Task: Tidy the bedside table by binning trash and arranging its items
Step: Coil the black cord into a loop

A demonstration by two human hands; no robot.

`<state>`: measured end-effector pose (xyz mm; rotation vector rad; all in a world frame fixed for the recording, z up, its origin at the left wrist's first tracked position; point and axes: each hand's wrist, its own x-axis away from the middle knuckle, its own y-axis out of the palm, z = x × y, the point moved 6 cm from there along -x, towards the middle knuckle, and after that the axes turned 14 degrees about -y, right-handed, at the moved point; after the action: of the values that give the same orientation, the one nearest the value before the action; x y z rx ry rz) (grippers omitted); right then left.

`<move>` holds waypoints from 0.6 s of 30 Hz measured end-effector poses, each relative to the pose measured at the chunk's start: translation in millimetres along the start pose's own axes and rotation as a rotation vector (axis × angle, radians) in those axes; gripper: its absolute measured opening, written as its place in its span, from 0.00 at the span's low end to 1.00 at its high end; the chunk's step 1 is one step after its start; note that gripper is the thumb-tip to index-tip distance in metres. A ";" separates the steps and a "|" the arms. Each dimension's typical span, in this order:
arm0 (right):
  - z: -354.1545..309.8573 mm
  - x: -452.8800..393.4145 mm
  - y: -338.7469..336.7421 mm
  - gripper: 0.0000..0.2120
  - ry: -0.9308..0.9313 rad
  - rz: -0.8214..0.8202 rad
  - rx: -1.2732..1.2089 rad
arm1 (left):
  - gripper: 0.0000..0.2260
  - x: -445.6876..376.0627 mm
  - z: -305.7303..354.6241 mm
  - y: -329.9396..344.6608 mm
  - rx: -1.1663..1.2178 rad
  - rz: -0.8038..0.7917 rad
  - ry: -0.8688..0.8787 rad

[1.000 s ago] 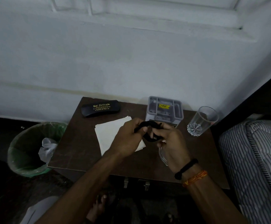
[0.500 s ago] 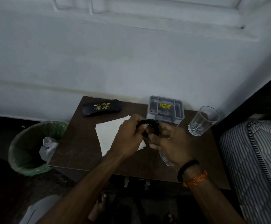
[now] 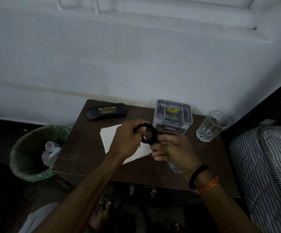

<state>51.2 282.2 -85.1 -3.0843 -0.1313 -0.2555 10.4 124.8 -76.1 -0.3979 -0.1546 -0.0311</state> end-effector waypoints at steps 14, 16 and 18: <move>12.1 -24.2 27.4 0.09 0.065 0.189 -0.253 | 0.08 -5.1 -32.4 -10.2 0.463 -0.086 -0.445; 15.3 -29.5 27.3 0.09 0.093 0.225 -0.301 | 0.11 -7.7 -36.2 -16.0 0.418 -0.052 -0.463; 17.8 -37.5 29.5 0.10 0.092 0.264 -0.303 | 0.12 -9.9 -40.6 -26.2 0.260 0.003 -0.444</move>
<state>19.9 250.7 -109.9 -3.3265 0.3473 -0.4405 4.9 84.9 -104.6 -0.1400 -0.5898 0.0806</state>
